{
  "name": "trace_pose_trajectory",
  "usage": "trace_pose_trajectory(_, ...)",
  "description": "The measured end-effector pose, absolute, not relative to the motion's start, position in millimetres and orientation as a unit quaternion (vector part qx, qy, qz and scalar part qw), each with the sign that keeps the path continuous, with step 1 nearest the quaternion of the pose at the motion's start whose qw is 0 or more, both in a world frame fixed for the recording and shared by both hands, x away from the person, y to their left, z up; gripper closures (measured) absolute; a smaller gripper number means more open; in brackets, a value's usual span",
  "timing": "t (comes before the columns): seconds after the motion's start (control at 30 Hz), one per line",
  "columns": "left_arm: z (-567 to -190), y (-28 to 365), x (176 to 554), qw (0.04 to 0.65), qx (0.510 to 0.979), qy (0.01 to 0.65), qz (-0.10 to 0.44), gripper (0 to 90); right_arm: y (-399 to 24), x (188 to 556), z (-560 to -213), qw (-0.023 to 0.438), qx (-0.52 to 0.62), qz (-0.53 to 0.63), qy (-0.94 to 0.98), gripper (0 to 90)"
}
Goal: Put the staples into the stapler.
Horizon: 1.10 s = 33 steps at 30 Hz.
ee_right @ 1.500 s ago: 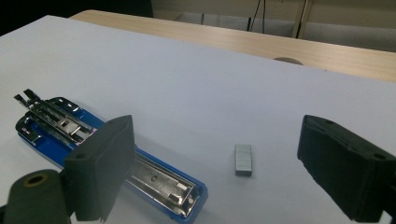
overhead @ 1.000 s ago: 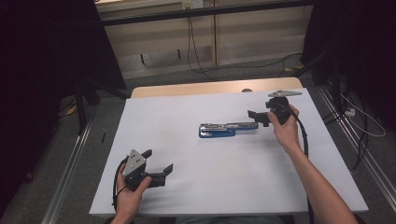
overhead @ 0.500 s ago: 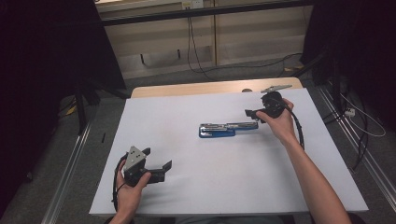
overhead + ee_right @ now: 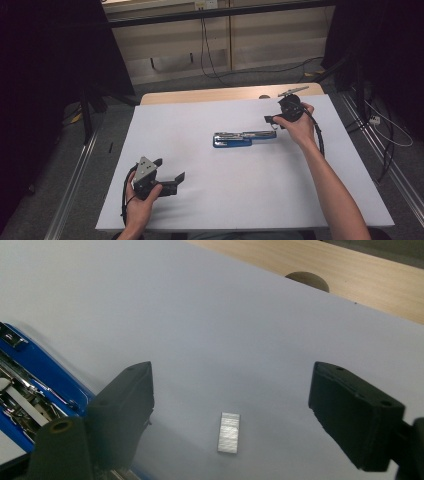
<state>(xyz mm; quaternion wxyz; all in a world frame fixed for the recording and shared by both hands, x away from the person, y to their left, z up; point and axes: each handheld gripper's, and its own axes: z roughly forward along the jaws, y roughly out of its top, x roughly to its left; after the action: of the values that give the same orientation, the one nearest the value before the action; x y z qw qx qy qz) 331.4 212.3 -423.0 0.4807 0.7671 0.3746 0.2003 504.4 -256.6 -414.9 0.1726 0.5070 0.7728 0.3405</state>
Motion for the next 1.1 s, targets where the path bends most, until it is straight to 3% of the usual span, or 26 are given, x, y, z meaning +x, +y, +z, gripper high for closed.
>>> trace_pose_trajectory(0.43,-425,211,332,0.477,0.771,0.374,0.197,4.4,-263,513,-431,0.114,0.524,0.302,0.788,38.9)
trace_pose_trajectory(0.57,-425,210,332,0.474,0.772,0.373,0.199,4.4,-264,513,-431,0.109,0.518,0.291,0.797,46.4)
trace_pose_trajectory(0.77,-425,211,332,0.478,0.772,0.373,0.194,4.4,-262,517,-430,0.113,0.512,0.265,0.809,49.7)
trace_pose_trajectory(0.83,-425,211,332,0.477,0.772,0.373,0.194,4.4,-260,518,-429,0.109,0.507,0.263,0.813,57.6)
trace_pose_trajectory(1.1,-425,211,332,0.476,0.774,0.370,0.194,4.4,-257,519,-433,0.091,0.499,0.244,0.826,63.5)
